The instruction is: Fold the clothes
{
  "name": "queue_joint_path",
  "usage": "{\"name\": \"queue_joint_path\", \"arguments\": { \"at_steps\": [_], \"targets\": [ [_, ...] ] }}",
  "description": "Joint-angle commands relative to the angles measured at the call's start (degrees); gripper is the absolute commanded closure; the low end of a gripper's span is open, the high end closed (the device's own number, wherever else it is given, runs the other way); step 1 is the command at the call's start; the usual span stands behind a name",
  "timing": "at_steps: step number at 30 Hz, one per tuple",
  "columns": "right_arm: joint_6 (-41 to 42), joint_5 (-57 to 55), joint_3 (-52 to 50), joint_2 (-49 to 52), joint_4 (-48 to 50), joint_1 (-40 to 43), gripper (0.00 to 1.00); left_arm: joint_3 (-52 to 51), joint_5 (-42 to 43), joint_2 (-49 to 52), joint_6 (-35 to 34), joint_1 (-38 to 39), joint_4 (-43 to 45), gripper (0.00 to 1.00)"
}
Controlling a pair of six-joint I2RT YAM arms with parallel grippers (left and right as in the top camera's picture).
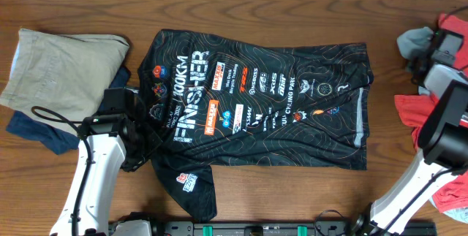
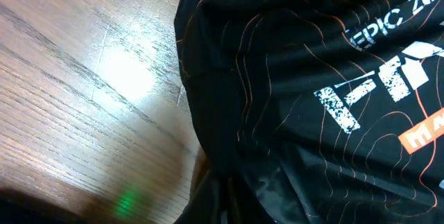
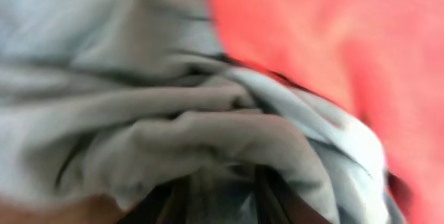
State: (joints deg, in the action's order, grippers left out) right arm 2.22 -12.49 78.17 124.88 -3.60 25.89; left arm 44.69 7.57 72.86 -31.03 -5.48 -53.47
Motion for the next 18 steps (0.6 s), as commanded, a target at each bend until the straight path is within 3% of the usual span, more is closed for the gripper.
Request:
{"name": "queue_joint_path", "arguments": {
  "at_steps": [1,4,7,12,18],
  "targets": [
    [3.69,1.36,-0.26,1.31,-0.37,1.16,0.59,0.55,0.15,-0.31,0.79,-0.20,0.04,0.94],
    [-0.02,10.14,-0.26,-0.96,-3.34,0.39,0.49,0.55,0.13,-0.31,0.79,-0.20,0.07,0.94],
    [0.07,14.40,-0.26,-5.55,-8.44,-0.81,0.46,0.55,0.13,-0.31,0.81,-0.20,0.09,0.94],
    [0.13,21.46,-0.26,-16.68,-23.61,-3.50,0.36,0.55,0.13,-0.31,0.81,-0.20,0.46,0.94],
    [7.61,23.89,-0.26,-26.93,-47.12,-6.58,0.37,0.55,0.13,-0.31,0.81,-0.20,1.16,0.94]
  ]
}}
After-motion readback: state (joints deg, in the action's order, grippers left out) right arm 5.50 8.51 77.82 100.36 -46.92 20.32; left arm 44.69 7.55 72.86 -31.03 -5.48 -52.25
